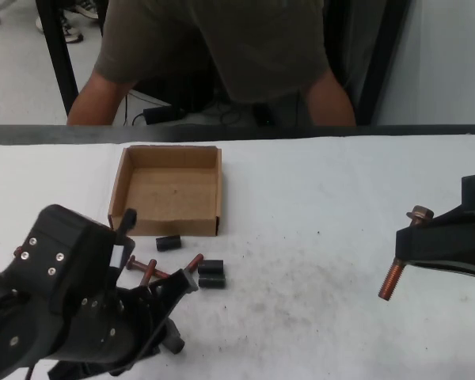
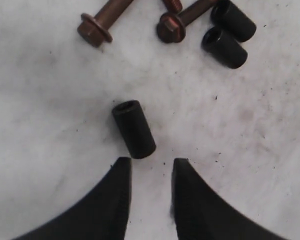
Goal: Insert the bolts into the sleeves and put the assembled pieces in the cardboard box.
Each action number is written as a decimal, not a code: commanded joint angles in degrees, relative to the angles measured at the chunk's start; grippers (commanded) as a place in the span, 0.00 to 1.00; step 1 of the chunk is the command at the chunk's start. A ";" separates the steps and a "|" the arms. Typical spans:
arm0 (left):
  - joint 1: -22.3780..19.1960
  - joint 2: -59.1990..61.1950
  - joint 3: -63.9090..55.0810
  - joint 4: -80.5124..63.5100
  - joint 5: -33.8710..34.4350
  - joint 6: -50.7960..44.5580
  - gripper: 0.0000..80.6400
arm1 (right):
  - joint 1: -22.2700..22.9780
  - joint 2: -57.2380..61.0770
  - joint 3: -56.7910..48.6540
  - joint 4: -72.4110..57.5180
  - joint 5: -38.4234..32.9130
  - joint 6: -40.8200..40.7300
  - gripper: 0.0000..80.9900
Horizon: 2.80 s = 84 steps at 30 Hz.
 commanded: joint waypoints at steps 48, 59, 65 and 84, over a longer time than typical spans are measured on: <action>-0.26 9.84 -1.07 -8.30 -1.80 -24.06 0.35 | 0.14 -0.48 -0.16 -1.95 -7.76 -0.39 0.00; -0.26 11.88 -1.07 -8.20 -1.61 -28.94 0.35 | 0.14 -0.48 -0.16 -1.95 -7.76 -0.21 0.00; -0.37 14.58 -1.68 -10.10 0.38 -29.18 0.32 | 0.14 -0.48 -0.16 -2.55 -9.02 -0.22 0.00; -0.37 9.18 -3.11 -9.30 4.90 -4.56 0.01 | 0.14 -0.48 -0.16 -4.40 -10.55 -0.56 0.00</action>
